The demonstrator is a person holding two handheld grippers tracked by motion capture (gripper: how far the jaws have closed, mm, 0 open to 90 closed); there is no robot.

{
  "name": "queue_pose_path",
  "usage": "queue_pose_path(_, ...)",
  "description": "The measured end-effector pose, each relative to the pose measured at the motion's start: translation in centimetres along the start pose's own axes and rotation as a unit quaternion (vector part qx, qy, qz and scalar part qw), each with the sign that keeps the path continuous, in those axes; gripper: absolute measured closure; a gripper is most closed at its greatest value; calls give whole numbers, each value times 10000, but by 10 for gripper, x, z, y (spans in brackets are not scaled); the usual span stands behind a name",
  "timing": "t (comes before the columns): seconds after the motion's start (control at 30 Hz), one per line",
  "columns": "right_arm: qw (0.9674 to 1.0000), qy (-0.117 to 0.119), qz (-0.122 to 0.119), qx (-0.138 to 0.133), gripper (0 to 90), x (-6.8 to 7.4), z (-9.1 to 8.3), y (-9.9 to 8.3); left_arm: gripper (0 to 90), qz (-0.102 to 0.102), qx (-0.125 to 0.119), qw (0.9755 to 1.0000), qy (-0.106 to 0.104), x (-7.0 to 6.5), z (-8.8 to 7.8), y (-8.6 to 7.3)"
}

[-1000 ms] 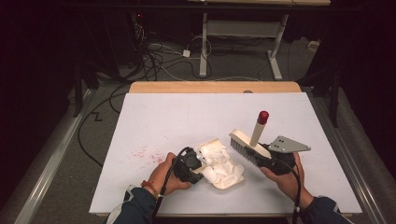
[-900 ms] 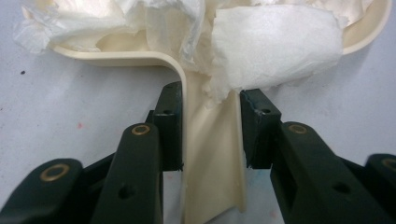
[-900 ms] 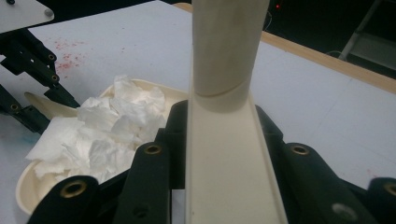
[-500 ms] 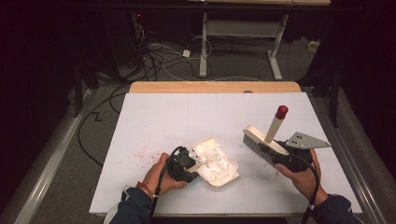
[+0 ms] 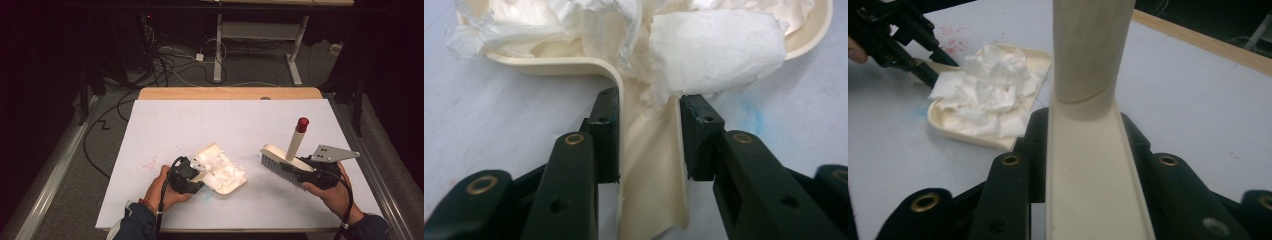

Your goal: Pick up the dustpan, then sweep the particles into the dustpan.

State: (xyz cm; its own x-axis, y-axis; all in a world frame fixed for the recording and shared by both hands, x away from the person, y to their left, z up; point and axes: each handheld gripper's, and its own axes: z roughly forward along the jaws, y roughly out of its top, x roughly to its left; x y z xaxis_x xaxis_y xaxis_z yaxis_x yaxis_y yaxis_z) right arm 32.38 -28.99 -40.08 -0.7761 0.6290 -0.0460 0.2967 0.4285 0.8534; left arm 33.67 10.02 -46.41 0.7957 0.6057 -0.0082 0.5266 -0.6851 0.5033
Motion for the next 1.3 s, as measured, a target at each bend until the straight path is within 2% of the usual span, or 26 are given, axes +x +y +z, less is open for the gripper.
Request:
queue_pose_path(0.23,9991,365,-10,204,681,5,-3,-1,626,-407,-199,9988,192,10,-6,-15)
queue_pose_path(0.5,9960,745,-2,486,681,7,1,-1,626,-797,-374,9952,422,20,-14,-30)
queue_pose_path(0.83,9954,769,24,564,681,7,2,-1,626,-1044,-486,9921,496,27,-24,-42)
queue_pose_path(1.07,9931,901,37,746,681,6,5,-2,626,-1172,-514,9903,549,31,-28,-50)
queue_pose_path(1.3,9912,949,167,902,681,2,8,-4,626,-1389,-555,9865,661,36,-32,-59)
